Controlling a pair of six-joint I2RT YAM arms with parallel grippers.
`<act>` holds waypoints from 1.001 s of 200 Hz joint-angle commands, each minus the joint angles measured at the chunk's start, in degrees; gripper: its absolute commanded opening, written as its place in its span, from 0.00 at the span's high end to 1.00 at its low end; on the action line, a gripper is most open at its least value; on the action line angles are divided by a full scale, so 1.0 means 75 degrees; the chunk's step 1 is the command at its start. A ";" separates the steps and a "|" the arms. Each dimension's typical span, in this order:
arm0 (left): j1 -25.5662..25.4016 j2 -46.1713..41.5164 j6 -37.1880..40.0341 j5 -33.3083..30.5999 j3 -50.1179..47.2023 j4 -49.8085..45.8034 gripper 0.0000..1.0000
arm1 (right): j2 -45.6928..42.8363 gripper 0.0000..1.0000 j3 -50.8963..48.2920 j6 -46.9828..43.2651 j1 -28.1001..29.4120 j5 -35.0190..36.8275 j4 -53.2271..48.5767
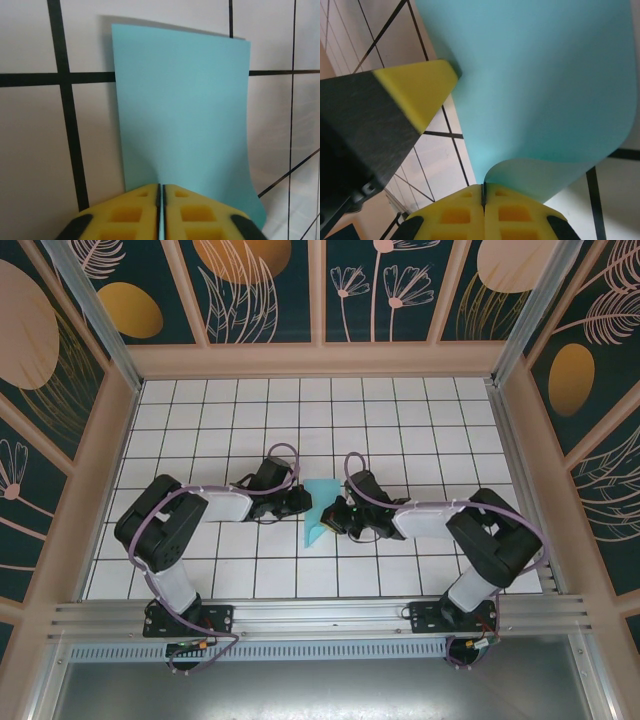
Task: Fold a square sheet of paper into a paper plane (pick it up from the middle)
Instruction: Third fold the triangle at the center of the table.
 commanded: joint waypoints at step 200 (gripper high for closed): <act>-0.0009 0.0727 0.0581 -0.0761 0.0893 -0.0920 0.93 | 0.0799 0.98 0.0603 -0.0646 -0.0266 -0.0121 0.0501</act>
